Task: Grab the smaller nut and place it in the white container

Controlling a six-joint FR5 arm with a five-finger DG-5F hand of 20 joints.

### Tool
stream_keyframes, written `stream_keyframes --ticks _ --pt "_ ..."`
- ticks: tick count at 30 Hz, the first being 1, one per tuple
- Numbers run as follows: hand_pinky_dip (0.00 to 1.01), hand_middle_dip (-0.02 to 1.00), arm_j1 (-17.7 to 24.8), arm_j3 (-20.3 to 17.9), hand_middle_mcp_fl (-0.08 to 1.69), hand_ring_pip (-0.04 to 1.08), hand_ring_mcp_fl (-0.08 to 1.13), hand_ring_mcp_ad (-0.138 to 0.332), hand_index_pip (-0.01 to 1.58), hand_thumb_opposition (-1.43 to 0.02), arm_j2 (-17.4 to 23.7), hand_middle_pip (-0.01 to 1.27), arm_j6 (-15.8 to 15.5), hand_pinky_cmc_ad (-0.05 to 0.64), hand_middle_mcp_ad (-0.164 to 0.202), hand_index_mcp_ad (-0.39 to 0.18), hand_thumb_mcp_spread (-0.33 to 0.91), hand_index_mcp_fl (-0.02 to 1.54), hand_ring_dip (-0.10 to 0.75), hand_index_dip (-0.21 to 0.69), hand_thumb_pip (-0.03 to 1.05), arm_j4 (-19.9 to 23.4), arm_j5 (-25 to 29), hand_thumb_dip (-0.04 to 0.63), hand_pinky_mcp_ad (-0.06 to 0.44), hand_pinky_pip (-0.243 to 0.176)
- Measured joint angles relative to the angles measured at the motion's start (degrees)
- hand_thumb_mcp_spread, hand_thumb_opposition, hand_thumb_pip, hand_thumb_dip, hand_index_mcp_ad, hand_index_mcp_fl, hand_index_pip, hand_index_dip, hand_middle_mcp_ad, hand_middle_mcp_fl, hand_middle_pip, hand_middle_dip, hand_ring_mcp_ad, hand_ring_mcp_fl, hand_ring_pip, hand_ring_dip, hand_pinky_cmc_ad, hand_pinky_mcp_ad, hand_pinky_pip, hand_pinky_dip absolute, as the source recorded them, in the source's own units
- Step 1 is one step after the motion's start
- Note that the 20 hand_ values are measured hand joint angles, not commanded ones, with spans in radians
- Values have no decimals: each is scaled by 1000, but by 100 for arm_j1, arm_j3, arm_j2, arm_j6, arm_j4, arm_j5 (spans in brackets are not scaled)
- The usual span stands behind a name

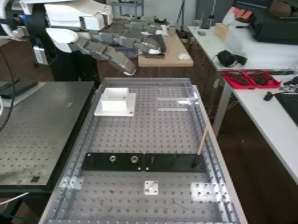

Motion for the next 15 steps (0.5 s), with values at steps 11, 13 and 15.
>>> stream_keyframes --ticks 11,13,15 --pt "585 253 3 37 150 94 0 136 117 -728 -28 113 10 414 52 -119 298 37 93 79 517 -12 -49 190 312 -93" --pt "585 253 3 36 150 94 0 136 117 -728 -30 112 7 414 52 -119 298 37 93 79 517 -8 -63 190 312 -93" --pt "585 253 2 35 150 94 0 136 117 -728 -28 112 8 414 52 -119 298 37 93 79 517 0 -72 190 312 -93"
